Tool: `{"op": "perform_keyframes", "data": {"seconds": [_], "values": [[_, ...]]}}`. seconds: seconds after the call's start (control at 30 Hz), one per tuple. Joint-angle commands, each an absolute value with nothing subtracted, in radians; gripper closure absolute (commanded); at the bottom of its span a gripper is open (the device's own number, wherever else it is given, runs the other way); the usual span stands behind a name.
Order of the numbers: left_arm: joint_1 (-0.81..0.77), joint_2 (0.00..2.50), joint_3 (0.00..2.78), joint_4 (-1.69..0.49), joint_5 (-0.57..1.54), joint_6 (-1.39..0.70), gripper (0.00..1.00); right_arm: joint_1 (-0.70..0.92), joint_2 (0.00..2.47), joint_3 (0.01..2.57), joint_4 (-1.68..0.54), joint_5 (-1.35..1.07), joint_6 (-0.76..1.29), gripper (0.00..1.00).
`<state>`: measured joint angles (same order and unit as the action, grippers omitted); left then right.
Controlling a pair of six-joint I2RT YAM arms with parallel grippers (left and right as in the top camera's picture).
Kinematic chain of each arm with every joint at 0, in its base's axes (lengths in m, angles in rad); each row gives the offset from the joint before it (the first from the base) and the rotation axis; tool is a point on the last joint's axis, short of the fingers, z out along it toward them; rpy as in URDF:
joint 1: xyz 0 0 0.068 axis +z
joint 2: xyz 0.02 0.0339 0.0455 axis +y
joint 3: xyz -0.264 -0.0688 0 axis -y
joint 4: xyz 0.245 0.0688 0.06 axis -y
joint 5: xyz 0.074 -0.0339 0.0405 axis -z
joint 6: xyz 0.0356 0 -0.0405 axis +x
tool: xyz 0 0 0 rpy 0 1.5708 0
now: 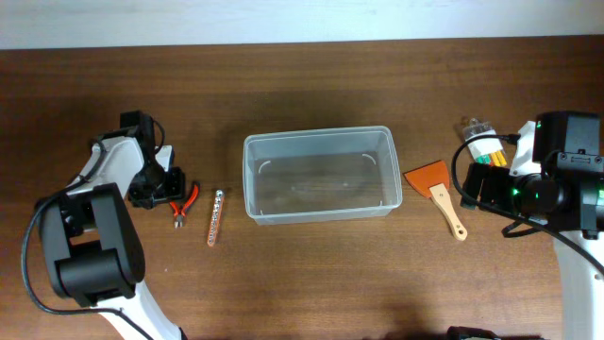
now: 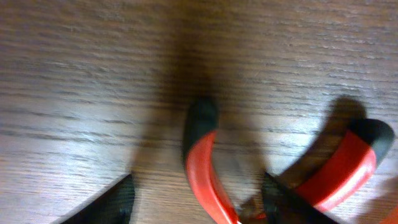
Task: Pack container
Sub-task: 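Grasp the red-handled pliers with the left gripper, then carry the pliers into the clear box and open the left gripper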
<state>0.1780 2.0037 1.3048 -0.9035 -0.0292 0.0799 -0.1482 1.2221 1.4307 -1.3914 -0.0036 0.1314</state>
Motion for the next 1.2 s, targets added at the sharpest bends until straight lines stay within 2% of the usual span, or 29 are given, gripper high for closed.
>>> {"op": "perform_keyframes", "data": {"seconds": [0.0, 0.1, 0.17, 0.2, 0.27, 0.47, 0.73, 0.97, 1.17], "values": [[0.182, 2.035, 1.243, -0.906, -0.047, 0.071, 0.50, -0.152, 1.218, 1.446, -1.391, 0.009, 0.136, 0.01], [0.181, 2.035, 1.243, -0.910, -0.043, 0.071, 0.64, -0.152, 1.218, 1.446, -1.391, 0.009, 0.136, 0.01], [0.181, 2.035, 1.243, -0.912, -0.043, 0.071, 0.69, -0.152, 1.218, 1.446, -1.391, 0.009, 0.136, 0.01], [0.181, 2.035, 1.243, -0.913, -0.043, 0.071, 0.76, -0.152, 1.218, 1.446, -1.391, 0.009, 0.136, 0.01], [0.181, 2.035, 1.243, -0.915, -0.039, 0.071, 0.79, -0.152, 1.218, 1.446, -1.392, 0.009, 0.136, 0.01], [0.181, 2.035, 1.243, -0.918, -0.010, 0.070, 0.98, -0.152, 1.218, 1.446, -1.391, 0.009, 0.136, 0.01], [0.181, 2.017, 1.306, -0.957, 0.006, 0.052, 0.98, -0.152, 1.218, 1.446, -1.391, 0.009, 0.136, 0.01], [0.176, 1.871, 1.507, -1.035, 0.057, 0.052, 0.98, -0.152, 1.218, 1.446, -1.391, 0.009, 0.136, 0.01], [0.072, 1.728, 1.716, -1.131, 0.057, 0.070, 0.98, -0.152, 1.218, 1.446, -1.381, 0.010, 0.136, 0.01]]}}
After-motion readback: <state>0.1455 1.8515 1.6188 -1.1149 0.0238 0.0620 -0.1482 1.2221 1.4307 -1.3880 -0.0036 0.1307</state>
